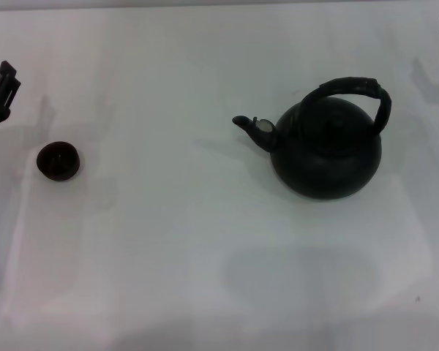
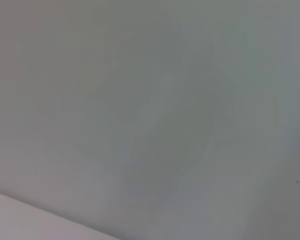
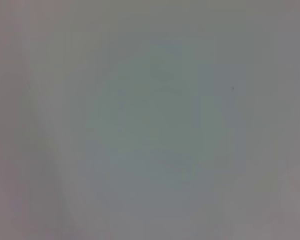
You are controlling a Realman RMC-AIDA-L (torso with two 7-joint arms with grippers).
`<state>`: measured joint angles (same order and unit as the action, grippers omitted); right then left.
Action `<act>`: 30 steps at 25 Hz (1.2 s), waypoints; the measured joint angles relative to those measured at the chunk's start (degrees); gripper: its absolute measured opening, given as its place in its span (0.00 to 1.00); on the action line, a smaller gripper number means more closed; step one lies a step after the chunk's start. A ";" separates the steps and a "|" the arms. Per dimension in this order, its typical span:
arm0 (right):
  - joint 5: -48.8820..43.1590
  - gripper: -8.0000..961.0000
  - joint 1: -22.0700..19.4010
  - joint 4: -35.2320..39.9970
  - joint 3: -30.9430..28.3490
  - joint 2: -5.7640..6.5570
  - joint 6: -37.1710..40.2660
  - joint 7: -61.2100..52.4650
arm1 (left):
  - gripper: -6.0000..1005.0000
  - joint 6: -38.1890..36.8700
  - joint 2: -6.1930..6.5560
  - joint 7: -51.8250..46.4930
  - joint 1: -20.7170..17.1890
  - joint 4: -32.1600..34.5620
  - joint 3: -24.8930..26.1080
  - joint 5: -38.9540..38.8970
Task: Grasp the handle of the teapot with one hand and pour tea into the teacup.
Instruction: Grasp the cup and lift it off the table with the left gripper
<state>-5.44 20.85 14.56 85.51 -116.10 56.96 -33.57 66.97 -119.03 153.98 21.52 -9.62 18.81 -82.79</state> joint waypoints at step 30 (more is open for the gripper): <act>0.00 0.87 2.96 -0.45 -0.44 0.27 -2.76 0.36 | 0.86 8.40 -0.32 6.38 -9.79 1.17 -0.18 20.42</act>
<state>-5.44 23.81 14.12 85.07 -115.83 54.20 -33.22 75.37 -119.35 160.37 11.73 -8.45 18.63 -62.37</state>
